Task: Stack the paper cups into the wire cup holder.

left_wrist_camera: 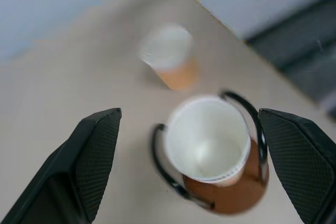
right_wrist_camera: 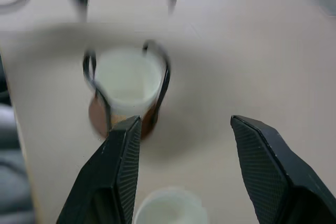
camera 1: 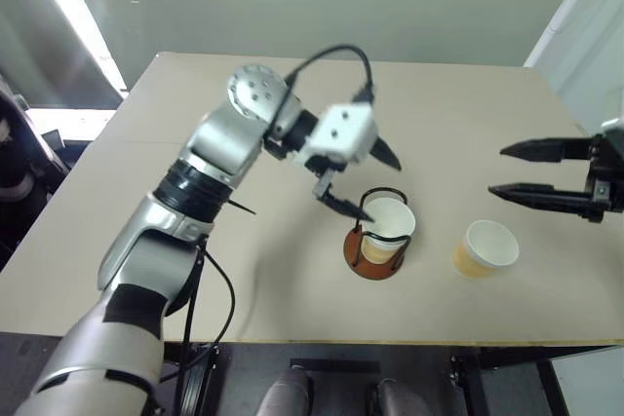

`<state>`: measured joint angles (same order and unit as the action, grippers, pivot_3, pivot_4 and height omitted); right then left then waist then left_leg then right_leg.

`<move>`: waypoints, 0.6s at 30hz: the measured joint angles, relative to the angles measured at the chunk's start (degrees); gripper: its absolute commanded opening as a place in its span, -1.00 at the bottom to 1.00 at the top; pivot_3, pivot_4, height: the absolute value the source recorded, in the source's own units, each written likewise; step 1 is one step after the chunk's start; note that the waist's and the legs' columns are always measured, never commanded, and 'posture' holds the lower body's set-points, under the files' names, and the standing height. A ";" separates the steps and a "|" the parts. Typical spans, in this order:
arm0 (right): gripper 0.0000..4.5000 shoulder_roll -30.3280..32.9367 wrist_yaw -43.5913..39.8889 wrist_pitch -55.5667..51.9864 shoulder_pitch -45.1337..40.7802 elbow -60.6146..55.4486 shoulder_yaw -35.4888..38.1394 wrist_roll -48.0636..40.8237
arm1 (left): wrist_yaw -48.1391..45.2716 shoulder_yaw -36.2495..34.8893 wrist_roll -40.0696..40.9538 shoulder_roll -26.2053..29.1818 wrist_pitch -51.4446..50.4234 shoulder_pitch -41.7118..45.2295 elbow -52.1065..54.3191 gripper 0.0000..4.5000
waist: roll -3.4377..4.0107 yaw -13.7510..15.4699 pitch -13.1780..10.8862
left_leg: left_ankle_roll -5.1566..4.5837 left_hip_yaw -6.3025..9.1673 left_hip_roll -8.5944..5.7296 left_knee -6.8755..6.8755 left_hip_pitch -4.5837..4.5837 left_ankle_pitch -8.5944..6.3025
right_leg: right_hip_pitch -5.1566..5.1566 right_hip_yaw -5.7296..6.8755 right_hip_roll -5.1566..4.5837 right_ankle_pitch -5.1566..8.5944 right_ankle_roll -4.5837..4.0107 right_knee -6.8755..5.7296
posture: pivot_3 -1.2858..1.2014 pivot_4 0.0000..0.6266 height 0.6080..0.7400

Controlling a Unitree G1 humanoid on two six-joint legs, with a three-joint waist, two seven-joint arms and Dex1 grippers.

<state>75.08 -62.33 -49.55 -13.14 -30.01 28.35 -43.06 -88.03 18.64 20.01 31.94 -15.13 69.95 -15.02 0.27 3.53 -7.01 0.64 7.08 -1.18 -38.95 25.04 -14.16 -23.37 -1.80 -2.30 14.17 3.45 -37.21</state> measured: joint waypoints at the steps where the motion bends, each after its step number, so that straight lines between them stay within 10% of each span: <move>1: 0.20 0.08 -0.80 0.98 1.90 -0.01 0.02 1.57 | 0.16 -1.47 0.94 0.90 -2.07 -0.02 0.11 0.99 | 0.01 -0.02 0.01 | -0.01 -0.01 0.00 0.00 0.00 0.00 | 0.00 -0.01 0.00 0.00 0.00 0.01 | 0.03 -0.52 1.00; 18: 0.20 -0.10 -5.87 18.38 14.56 2.06 -12.13 20.38 | 2.11 -10.28 4.47 14.63 -14.09 -12.39 8.32 0.99 | -0.01 -0.11 0.00 | -0.15 0.03 -0.07 -0.21 -0.11 0.07 | 0.19 -0.06 -0.02 -0.12 0.20 0.01 | 0.03 -0.52 1.00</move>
<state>74.98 -68.20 -31.17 1.42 -27.95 16.22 -22.69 -85.91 8.36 24.48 46.57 -29.22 57.55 -6.70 0.27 3.42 -7.01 0.49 7.11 -1.25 -39.17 24.93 -14.09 -23.19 -1.85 -2.32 14.05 3.65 -37.20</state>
